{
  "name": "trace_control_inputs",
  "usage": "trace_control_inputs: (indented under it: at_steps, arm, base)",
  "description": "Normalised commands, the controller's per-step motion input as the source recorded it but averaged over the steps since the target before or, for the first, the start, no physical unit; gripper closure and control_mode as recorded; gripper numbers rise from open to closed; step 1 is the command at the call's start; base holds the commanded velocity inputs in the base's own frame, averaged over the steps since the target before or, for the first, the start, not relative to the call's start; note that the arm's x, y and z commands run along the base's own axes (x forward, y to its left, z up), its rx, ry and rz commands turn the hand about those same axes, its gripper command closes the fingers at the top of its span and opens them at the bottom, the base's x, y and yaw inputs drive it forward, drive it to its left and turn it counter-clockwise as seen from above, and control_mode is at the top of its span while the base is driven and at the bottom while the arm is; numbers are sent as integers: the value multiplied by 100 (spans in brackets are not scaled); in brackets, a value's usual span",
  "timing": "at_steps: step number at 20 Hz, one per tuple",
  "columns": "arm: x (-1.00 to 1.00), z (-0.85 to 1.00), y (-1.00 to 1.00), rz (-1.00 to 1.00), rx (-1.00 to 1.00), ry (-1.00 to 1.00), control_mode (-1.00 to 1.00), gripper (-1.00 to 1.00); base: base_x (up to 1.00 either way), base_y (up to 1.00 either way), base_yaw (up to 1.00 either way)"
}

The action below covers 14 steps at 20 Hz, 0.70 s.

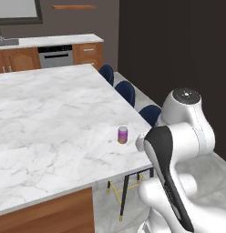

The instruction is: Four empty soda cans are scattered around the kitchen. Gather all the cans and cluster them next to the stove for recycling.

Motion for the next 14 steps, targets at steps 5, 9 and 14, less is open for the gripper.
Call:
trace_control_inputs:
  at_steps: [5,9,14]
  arm:
    - [21,0,9,0,-4,0,-100,-100]
    - [49,0,2,0,0,4,-100,-100]
    - [39,0,4,0,0,15,-100,-100]
  base:
    - [0,0,0]
    - [0,0,0]
    - [0,0,0]
